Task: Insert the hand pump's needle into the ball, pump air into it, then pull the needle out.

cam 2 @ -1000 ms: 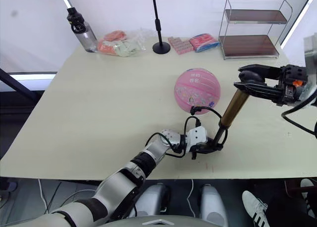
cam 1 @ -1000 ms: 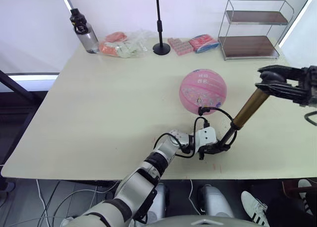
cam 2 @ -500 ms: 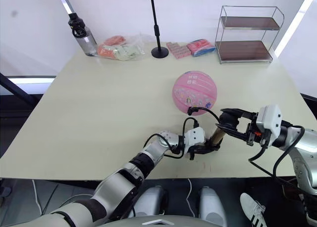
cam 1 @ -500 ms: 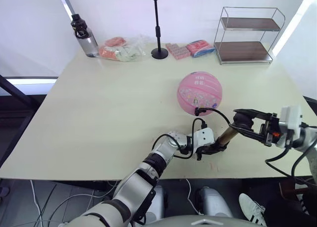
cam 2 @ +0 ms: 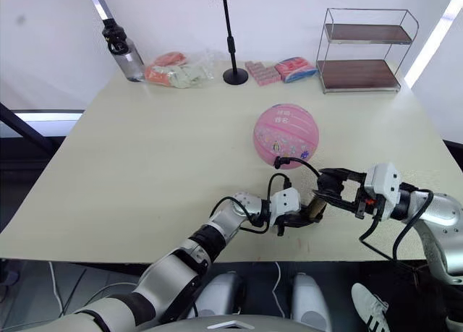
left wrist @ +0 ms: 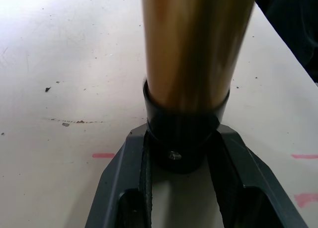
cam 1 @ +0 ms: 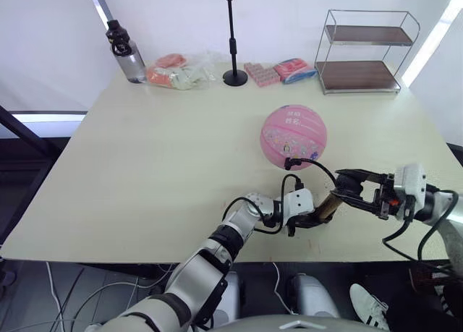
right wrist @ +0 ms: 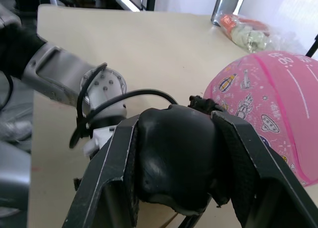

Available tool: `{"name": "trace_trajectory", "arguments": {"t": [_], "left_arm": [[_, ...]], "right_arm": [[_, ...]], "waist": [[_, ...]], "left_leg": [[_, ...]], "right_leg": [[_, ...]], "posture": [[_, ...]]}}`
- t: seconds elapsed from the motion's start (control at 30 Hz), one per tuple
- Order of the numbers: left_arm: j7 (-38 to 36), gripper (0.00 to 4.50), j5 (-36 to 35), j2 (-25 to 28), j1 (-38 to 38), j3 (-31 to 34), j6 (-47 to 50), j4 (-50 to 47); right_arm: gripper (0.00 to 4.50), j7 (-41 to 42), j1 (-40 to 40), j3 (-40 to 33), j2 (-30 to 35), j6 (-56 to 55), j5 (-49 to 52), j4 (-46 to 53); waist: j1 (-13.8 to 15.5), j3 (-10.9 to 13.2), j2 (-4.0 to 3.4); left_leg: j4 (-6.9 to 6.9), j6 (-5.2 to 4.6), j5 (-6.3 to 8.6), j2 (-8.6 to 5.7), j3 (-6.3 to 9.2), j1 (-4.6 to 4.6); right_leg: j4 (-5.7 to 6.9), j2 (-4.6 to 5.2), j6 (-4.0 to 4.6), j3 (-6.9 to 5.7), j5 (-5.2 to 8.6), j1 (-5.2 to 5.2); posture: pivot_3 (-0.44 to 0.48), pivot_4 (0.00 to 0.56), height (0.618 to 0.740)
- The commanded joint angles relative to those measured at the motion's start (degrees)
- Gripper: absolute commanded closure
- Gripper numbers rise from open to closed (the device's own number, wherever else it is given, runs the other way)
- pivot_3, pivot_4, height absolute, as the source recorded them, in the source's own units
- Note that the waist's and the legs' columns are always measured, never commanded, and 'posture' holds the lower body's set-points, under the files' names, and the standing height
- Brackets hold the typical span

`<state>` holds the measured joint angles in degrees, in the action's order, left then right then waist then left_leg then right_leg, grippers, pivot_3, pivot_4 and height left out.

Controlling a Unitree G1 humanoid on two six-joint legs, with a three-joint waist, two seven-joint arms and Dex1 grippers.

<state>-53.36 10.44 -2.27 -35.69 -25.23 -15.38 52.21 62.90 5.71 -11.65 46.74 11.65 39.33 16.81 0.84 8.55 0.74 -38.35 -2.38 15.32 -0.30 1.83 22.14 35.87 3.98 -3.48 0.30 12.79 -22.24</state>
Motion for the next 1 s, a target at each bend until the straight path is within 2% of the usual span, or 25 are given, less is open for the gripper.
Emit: {"name": "trace_trajectory", "arguments": {"t": [0.03,0.17,0.37,0.63,0.7,0.83,1.0], "left_arm": [[-0.06,3.41,2.67,1.4,2.11,-2.01,0.52,3.78],[0.19,3.41,3.58,1.69,2.11,-2.73,-0.56,4.95],[0.34,3.41,3.44,1.57,1.74,-2.44,-0.67,5.94],[0.34,3.41,3.49,1.56,1.3,-2.36,-0.69,6.42],[0.3,3.41,3.52,1.55,1.25,-2.37,-0.7,6.48],[0.34,3.41,3.57,1.5,1.19,-2.4,-0.72,6.57],[0.16,3.41,3.52,1.52,1.12,-2.47,-0.85,6.78]], "right_arm": [[2.85,-2.36,4.38,-6.29,1.85,5.66,9.38,4.67],[2.85,-2.71,10.05,-10.81,7.49,14.21,17.1,5.2],[2.85,-3.05,17.09,-14.78,13.02,22.29,23.32,2.94],[2.85,-3.26,24.91,-15.35,14.18,27.29,24.32,1.06],[2.85,-1.4,22.41,-14.2,13.61,26.45,21.23,2.73],[2.85,-1.1,12.3,-10.45,7.11,22.2,15.04,7.28],[2.85,-0.08,1.64,-2.67,0.61,10.55,1.93,6.63]], "waist": [[0.01,0.05,0.1],[0.01,0.08,-0.01],[0.05,0.1,0.02],[0.03,0.28,-0.24],[0.05,0.28,-0.24],[0.08,0.2,-0.15],[-0.22,-0.19,0.47]], "left_leg": [[0.0,0.0,0.0,0.0,0.0,0.01],[-0.09,0.0,-0.01,-0.02,0.06,0.59],[-0.06,-0.01,0.0,-0.03,0.06,0.63],[-0.07,-0.01,-0.01,-0.08,-0.04,0.96],[-0.05,-0.01,-0.01,-0.09,-0.04,1.0],[-0.01,-0.03,0.01,-0.08,0.0,1.02],[0.01,-0.07,0.04,-0.04,0.07,0.47]], "right_leg": [[0.0,0.0,-0.01,-0.01,0.0,0.0],[0.02,0.06,-0.15,-0.1,-0.11,-0.52],[0.0,0.1,-0.15,-0.12,-0.11,-0.55],[0.02,0.13,-0.17,-0.01,-0.12,-0.9],[0.05,0.12,-0.18,-0.02,-0.13,-0.96],[0.04,0.08,-0.18,-0.06,-0.12,-0.98],[0.02,0.01,-0.19,-0.16,-0.09,-0.44]], "posture": [[0.0,0.15,0.74],[0.0,0.15,0.74],[0.0,0.15,0.74],[0.0,0.15,0.74],[0.0,0.15,0.74],[0.0,0.15,0.74],[0.0,0.15,0.74]]}}
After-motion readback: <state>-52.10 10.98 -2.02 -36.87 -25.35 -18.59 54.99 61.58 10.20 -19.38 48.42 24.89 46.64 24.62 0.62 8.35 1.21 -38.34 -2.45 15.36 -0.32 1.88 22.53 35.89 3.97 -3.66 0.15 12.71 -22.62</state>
